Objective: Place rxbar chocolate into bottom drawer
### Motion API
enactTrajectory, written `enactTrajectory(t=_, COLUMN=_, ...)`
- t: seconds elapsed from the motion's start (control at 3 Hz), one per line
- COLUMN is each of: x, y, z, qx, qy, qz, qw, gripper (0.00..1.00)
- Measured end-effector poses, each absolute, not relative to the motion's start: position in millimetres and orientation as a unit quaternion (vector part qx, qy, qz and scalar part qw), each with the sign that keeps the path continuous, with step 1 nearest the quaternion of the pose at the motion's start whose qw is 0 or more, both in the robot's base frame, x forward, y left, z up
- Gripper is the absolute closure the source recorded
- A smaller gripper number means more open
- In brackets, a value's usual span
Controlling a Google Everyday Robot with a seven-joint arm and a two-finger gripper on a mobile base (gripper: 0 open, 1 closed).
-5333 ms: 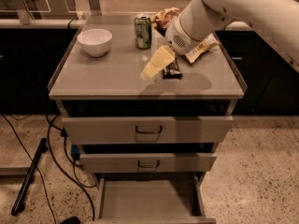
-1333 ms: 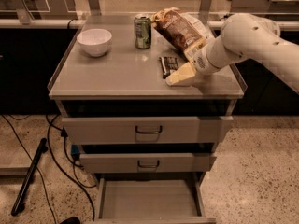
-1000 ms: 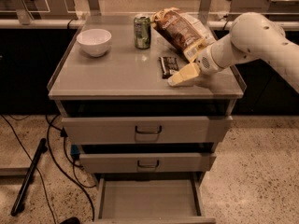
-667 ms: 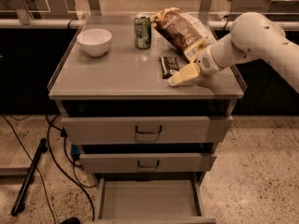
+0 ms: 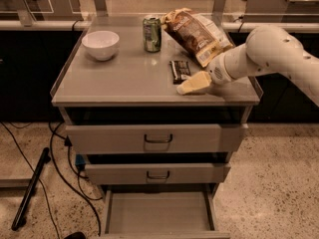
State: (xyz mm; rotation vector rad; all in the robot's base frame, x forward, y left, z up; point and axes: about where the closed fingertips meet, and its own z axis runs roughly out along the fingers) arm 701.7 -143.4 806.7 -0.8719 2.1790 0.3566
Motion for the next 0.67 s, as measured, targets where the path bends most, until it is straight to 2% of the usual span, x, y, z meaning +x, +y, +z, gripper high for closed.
enactTrajectory(t=0.67, x=695.8, y=-130.2, z=818.5, qx=-0.369, qy=0.825, qz=0.137, qw=0.406, gripper=0.0)
